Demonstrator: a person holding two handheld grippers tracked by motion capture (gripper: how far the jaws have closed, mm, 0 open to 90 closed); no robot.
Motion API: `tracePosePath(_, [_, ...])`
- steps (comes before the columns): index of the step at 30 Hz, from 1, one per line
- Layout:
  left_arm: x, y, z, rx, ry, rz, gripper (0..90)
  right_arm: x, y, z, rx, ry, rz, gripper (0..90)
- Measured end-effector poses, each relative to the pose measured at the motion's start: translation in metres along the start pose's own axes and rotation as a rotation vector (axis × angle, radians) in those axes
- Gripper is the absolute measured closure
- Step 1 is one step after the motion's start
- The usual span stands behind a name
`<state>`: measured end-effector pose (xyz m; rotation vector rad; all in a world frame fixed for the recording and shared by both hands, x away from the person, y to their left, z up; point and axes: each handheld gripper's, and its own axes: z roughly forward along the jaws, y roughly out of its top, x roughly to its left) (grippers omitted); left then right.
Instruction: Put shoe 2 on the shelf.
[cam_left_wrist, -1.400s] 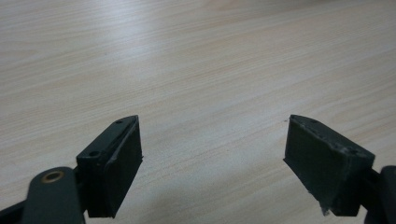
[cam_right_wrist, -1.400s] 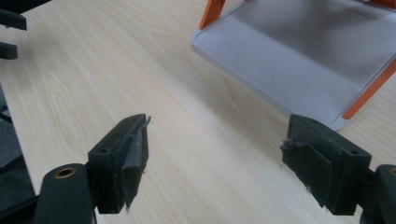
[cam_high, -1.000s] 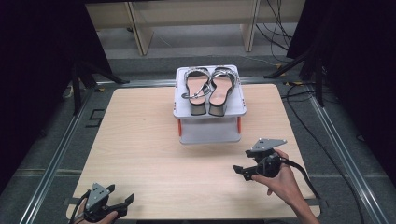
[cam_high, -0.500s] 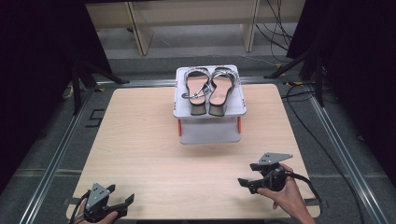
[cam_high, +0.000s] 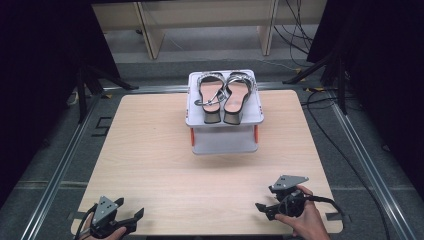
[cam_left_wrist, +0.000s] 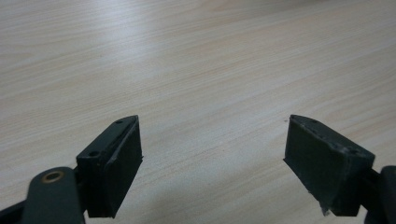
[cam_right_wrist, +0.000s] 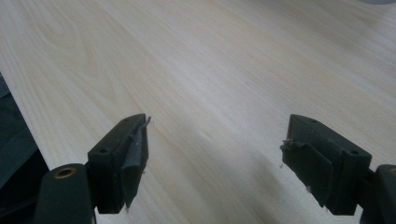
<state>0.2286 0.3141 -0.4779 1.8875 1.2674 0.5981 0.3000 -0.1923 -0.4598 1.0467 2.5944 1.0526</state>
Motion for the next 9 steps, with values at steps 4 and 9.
tracePosePath(4, [-0.0013,0.0,0.0005,-0.015,-0.008,-0.02,18.5,-0.0014,-0.0001,-0.0004,-0.015,-0.007,-0.014,22.8])
tracePosePath(9, [-0.0018,0.0,0.0005,-0.024,-0.006,-0.024,18.5,-0.0007,0.0002,0.0014,-0.008,0.006,-0.019,22.9])
